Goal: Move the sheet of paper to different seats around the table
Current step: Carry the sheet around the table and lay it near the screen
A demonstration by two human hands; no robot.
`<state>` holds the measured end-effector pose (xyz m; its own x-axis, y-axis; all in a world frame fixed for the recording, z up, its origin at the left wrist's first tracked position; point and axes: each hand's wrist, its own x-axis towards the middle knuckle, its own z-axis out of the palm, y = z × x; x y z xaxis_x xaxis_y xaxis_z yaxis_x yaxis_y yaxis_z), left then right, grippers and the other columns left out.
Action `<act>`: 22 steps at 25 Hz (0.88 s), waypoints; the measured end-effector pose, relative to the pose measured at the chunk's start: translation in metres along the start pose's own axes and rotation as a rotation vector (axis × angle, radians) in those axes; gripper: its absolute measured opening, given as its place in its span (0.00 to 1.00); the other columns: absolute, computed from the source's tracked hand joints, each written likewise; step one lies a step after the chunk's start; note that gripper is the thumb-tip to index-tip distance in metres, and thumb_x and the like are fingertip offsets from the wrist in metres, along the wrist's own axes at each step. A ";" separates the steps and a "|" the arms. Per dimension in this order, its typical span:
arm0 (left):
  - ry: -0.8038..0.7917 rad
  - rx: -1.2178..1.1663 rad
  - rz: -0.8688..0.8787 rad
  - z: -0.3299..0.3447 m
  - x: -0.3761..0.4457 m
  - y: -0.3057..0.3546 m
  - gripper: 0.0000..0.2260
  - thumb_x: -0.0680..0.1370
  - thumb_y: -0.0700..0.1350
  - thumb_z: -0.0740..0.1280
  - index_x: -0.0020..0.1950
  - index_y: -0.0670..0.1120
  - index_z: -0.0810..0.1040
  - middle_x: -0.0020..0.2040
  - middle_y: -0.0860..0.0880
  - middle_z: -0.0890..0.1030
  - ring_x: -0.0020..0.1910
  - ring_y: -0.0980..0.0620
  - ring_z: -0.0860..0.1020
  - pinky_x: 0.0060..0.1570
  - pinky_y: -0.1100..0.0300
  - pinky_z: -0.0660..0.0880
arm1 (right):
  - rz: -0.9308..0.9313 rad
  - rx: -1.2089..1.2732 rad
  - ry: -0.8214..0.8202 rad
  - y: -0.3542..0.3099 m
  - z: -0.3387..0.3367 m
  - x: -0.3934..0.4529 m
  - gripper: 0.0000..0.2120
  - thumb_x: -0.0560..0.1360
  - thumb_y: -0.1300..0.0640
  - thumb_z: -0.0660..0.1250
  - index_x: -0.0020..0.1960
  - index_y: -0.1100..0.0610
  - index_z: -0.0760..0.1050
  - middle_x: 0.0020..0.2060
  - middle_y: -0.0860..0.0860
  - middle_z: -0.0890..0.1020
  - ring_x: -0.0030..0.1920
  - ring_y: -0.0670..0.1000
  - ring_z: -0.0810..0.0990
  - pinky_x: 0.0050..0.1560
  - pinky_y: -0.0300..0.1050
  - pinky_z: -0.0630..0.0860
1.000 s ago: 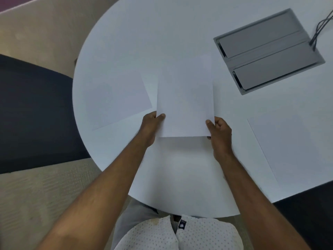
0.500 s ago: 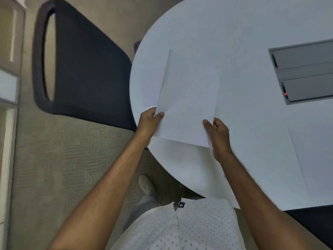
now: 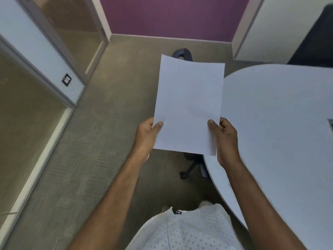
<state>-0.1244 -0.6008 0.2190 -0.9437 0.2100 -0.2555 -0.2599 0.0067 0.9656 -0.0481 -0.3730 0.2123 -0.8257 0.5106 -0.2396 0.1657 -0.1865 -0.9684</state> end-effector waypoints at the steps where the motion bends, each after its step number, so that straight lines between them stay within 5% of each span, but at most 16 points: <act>1: 0.012 -0.022 0.026 -0.018 0.002 0.006 0.10 0.84 0.41 0.66 0.55 0.54 0.85 0.55 0.53 0.88 0.56 0.51 0.86 0.52 0.59 0.83 | -0.011 -0.001 -0.029 -0.008 0.020 0.000 0.10 0.81 0.55 0.70 0.61 0.56 0.82 0.52 0.47 0.89 0.50 0.47 0.88 0.46 0.37 0.83; 8: 0.077 -0.083 0.107 -0.097 0.049 0.055 0.13 0.83 0.42 0.66 0.52 0.57 0.87 0.55 0.52 0.89 0.55 0.51 0.87 0.47 0.62 0.83 | -0.046 0.005 -0.146 -0.060 0.125 0.029 0.10 0.82 0.57 0.69 0.62 0.57 0.80 0.55 0.51 0.89 0.56 0.55 0.87 0.59 0.52 0.83; 15: 0.000 -0.039 0.153 -0.139 0.163 0.102 0.10 0.84 0.42 0.65 0.59 0.52 0.84 0.58 0.52 0.88 0.60 0.51 0.85 0.60 0.55 0.82 | -0.098 0.081 -0.108 -0.082 0.195 0.115 0.10 0.82 0.58 0.68 0.62 0.56 0.80 0.54 0.51 0.89 0.53 0.51 0.88 0.48 0.40 0.85; 22: -0.076 0.006 0.125 -0.166 0.294 0.152 0.11 0.84 0.41 0.65 0.58 0.55 0.84 0.57 0.54 0.88 0.58 0.53 0.86 0.59 0.55 0.81 | -0.110 0.100 -0.003 -0.098 0.267 0.218 0.09 0.83 0.59 0.66 0.62 0.54 0.80 0.51 0.52 0.89 0.51 0.50 0.89 0.47 0.38 0.84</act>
<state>-0.4750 -0.7006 0.2828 -0.9504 0.2828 -0.1292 -0.1401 -0.0186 0.9900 -0.3883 -0.4674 0.2737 -0.8375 0.5303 -0.1317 0.0196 -0.2118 -0.9771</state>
